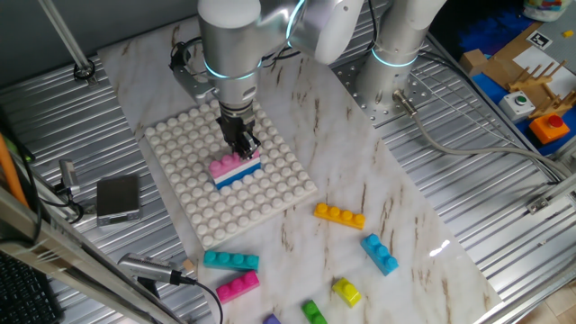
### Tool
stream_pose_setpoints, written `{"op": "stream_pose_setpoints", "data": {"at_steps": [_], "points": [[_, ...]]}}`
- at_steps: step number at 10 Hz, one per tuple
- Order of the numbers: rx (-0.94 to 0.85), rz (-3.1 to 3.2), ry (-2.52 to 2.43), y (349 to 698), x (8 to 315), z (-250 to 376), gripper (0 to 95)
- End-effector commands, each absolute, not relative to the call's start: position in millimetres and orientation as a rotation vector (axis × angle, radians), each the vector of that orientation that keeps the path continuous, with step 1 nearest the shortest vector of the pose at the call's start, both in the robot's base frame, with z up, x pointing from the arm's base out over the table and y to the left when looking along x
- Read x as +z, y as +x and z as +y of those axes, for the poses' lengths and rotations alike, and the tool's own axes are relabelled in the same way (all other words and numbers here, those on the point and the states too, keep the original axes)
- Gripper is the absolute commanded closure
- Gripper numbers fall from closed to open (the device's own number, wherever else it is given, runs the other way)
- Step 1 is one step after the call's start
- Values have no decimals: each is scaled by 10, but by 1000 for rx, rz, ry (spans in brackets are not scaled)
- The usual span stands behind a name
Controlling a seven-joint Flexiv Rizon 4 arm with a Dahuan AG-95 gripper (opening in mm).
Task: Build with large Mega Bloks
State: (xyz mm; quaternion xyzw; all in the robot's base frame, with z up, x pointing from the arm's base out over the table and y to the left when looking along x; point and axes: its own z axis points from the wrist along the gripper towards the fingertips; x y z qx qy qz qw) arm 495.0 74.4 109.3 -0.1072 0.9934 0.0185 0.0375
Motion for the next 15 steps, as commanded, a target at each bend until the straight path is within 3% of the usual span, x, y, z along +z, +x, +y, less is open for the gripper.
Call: {"op": "stream_pose_setpoints", "data": {"at_steps": [1, 15], "points": [[56, 3043, -336, 4958, 1069, 741, 950], [57, 3048, -348, 4957, 963, 748, 950]]}}
